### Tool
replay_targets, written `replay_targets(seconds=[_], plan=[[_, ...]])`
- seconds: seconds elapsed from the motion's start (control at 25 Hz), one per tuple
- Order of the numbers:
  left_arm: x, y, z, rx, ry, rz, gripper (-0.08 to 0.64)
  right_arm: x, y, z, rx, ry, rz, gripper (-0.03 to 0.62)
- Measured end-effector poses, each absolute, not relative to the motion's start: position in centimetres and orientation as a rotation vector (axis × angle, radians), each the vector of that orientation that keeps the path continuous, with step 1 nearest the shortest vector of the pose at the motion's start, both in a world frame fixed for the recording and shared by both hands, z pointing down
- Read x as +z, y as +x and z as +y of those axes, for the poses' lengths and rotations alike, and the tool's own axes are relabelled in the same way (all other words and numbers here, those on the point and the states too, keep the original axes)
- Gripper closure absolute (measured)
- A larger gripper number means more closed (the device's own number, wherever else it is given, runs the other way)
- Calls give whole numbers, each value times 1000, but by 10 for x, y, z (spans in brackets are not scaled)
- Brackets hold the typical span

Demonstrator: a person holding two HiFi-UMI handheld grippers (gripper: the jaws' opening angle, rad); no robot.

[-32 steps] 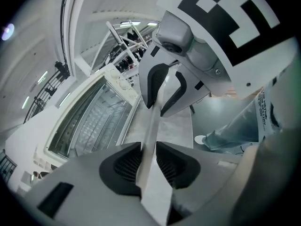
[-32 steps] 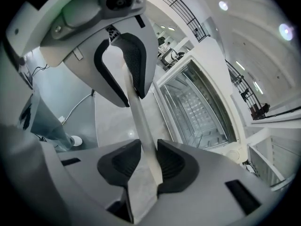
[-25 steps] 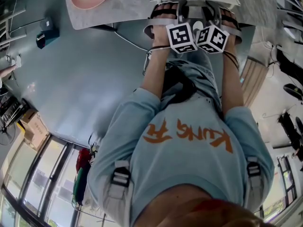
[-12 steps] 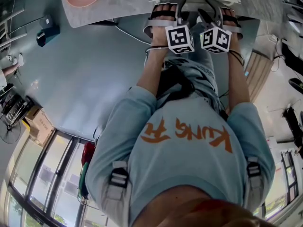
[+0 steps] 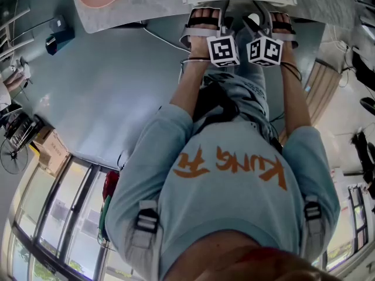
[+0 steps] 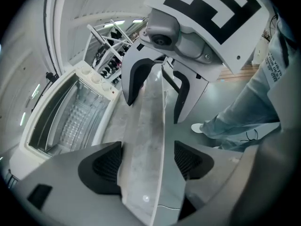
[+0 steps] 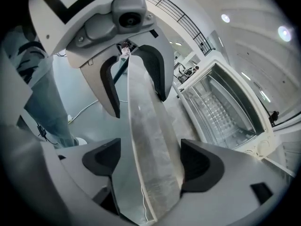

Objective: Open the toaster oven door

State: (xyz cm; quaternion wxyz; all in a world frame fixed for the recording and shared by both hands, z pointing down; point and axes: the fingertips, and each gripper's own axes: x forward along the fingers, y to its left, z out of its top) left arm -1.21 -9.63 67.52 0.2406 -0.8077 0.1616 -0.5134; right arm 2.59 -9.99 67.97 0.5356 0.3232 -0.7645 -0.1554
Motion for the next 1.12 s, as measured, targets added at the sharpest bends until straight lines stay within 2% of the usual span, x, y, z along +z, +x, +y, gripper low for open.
replay_targets(seconds=[0.12,0.52,0.8,1.12], plan=[[687,-12,-93,-1414,-2195,436,220,691,25,-97,-377,760,-1823,192],[719,-14,-82,-1418,-2188,396,169,717,25,-90,-402,732,-1789,158],[740,-21,-76,-1455,-2145,345,143,732,24,-89,-419,735,-1767,146],[727,-14,-78,-1371,-2223,439,144,722,23,-91,-388,814,-1760,149]])
